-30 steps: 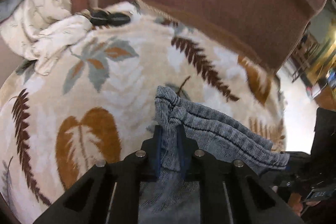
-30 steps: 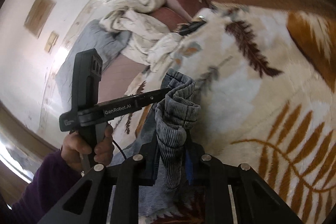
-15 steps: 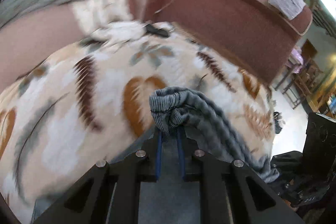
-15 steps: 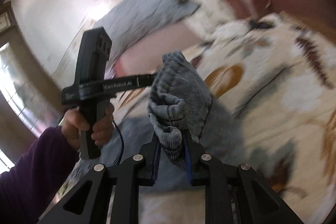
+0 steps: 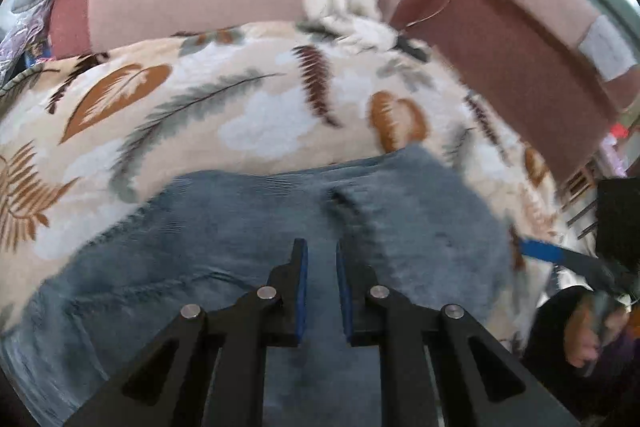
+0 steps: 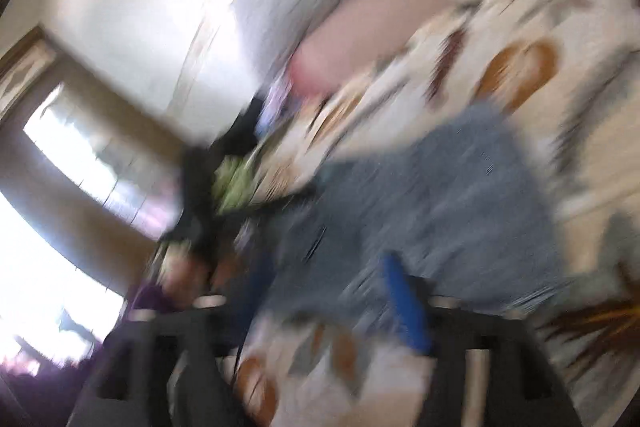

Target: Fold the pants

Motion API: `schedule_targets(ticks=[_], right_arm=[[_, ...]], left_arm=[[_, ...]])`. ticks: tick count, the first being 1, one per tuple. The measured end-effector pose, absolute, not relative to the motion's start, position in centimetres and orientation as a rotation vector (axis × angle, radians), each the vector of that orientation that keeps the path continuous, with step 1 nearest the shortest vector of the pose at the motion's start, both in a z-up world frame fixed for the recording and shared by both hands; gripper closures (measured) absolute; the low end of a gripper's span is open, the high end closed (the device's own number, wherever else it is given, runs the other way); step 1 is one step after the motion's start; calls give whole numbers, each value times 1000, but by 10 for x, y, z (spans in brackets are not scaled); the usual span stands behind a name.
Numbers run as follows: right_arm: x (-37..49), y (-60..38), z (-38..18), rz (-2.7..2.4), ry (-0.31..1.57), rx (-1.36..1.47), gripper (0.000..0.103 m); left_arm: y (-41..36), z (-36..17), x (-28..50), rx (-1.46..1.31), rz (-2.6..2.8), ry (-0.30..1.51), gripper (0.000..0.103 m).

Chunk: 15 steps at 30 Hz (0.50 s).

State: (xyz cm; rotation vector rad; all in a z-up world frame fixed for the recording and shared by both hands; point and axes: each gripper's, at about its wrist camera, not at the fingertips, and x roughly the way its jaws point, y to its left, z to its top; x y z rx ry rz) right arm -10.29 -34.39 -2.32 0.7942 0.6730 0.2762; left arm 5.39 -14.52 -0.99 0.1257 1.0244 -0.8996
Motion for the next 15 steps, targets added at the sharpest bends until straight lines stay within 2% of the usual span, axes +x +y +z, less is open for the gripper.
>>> schedule_targets(ticks=[6, 11, 15], right_arm=[[-95, -380, -60, 81, 711, 1009, 27], [-82, -395, -92, 29, 755, 1165, 29], [-81, -395, -95, 27, 783, 1151, 31]], left_arm=[[-186, -18, 8, 97, -934, 1042, 89], [-215, -36, -23, 240, -922, 1068, 89], [-220, -46, -35, 318, -885, 1050, 89]])
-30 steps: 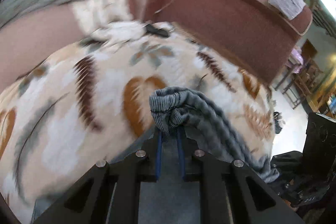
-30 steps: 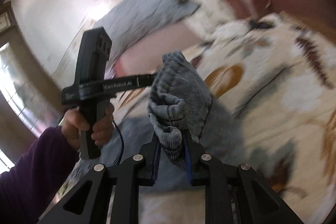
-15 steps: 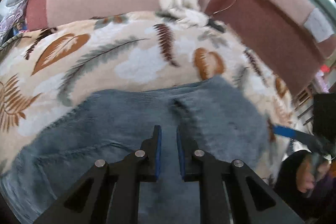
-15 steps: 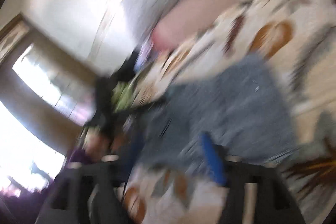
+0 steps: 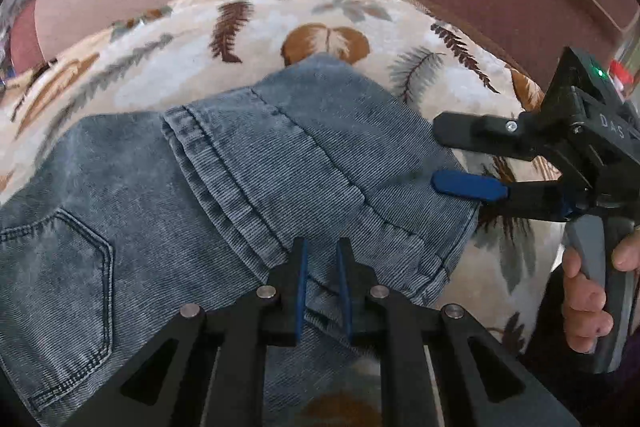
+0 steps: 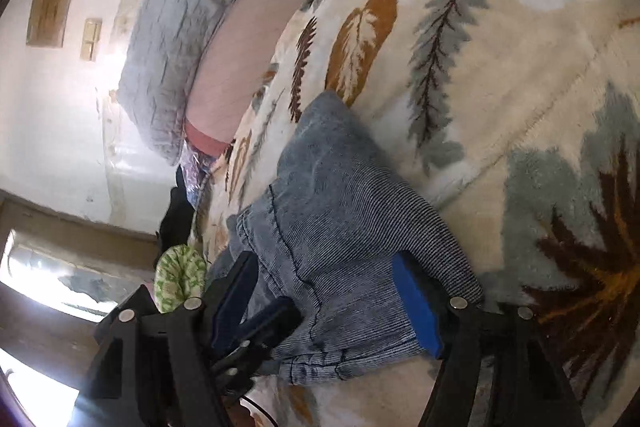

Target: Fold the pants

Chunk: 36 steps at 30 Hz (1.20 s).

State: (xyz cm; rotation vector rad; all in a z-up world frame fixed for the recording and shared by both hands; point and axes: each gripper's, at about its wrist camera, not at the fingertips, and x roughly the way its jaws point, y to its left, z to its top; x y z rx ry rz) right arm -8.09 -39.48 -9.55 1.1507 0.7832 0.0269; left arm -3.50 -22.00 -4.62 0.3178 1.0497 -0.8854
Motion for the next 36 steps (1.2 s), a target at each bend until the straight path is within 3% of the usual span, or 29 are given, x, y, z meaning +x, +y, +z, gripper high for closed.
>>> schedule_targets(ticks=[4, 11, 13, 15, 19, 28, 36], right_arm=[[-79, -387, -86, 14, 787, 1093, 29], [-77, -352, -53, 60, 736, 941, 27], [-73, -334, -46, 82, 740, 882, 27], [-69, -315, -41, 106, 752, 821, 27], [-64, -280, -33, 135, 751, 712, 27], [-62, -235, -24, 142, 747, 578, 27], [-56, -218, -26, 143, 765, 532, 27]], left_arm=[[-204, -33, -40, 251, -820, 1027, 89], [-114, -1, -69, 112, -580, 825, 86], [-88, 6, -74, 94, -503, 776, 64], [-63, 13, -77, 88, -413, 705, 50], [-32, 18, -68, 56, -302, 673, 39], [5, 23, -57, -18, -135, 709, 30], [16, 30, -59, 53, -15, 679, 28]])
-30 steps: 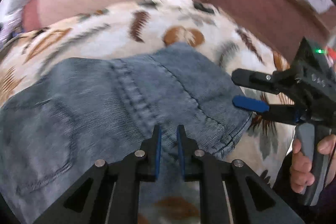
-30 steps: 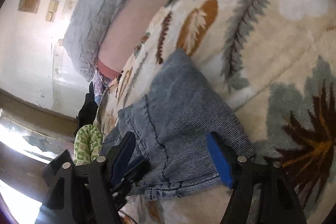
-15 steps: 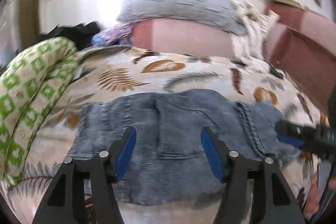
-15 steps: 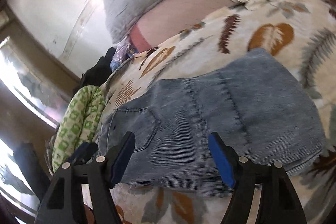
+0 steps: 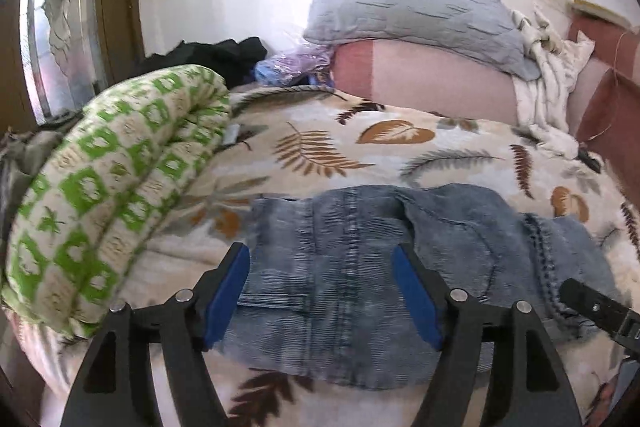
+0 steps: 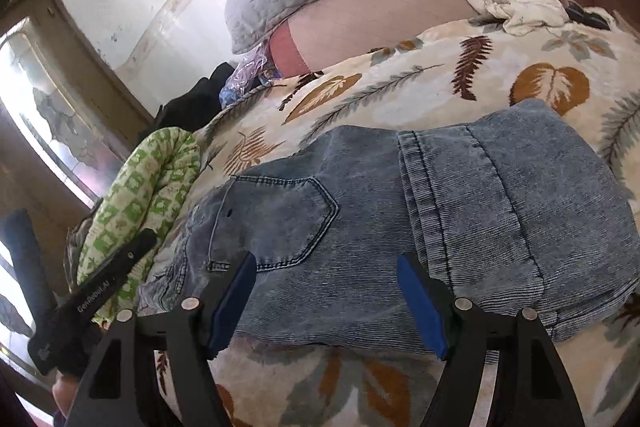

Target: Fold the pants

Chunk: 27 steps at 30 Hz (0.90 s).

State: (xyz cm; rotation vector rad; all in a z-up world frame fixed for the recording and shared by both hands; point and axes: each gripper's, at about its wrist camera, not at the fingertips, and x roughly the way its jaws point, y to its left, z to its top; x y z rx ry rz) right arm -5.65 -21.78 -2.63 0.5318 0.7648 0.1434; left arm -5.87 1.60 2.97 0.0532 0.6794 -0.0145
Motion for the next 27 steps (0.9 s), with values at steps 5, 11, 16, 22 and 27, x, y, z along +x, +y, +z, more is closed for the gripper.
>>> schedule_targets(ticks=[5, 11, 16, 22, 27], right_arm=[[-61, -217, -21, 134, 748, 500, 27], [-67, -223, -18, 126, 737, 510, 27], [-66, -219, -20, 110, 743, 481, 27], [-66, -207, -24, 104, 738, 420, 27], [-75, -201, -32, 115, 677, 345, 27]], left_arm=[[18, 31, -64, 106, 35, 657, 28], [19, 31, -70, 151, 56, 631, 27], [21, 28, -68, 143, 43, 637, 27], [23, 21, -63, 113, 30, 662, 27], [21, 19, -60, 104, 16, 671, 27]])
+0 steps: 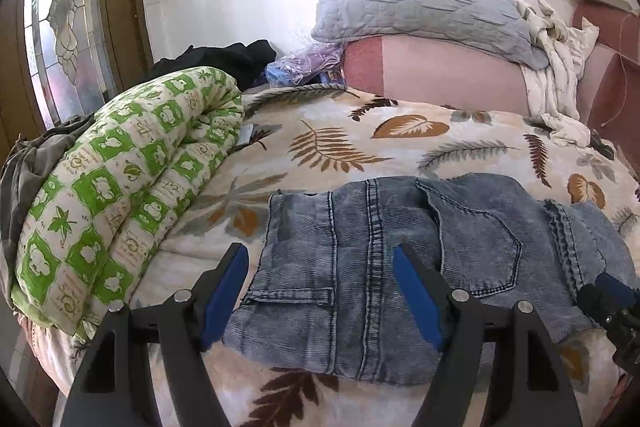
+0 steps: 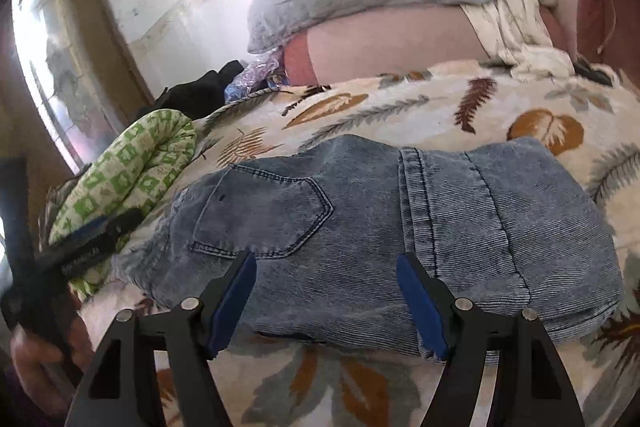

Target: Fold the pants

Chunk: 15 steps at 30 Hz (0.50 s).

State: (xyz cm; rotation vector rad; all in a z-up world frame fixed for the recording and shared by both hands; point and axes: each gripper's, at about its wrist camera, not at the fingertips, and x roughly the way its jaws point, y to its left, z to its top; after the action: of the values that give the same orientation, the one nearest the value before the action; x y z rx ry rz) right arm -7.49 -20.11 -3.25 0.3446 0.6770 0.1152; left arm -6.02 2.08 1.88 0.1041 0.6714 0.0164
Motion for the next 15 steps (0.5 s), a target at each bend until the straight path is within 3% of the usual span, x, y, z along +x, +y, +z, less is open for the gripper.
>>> schedule_targets(ticks=[15], right_arm=[[-77, -188, -18, 206, 585, 299, 27]], left_arm=[[14, 8, -48, 126, 24, 698, 27]])
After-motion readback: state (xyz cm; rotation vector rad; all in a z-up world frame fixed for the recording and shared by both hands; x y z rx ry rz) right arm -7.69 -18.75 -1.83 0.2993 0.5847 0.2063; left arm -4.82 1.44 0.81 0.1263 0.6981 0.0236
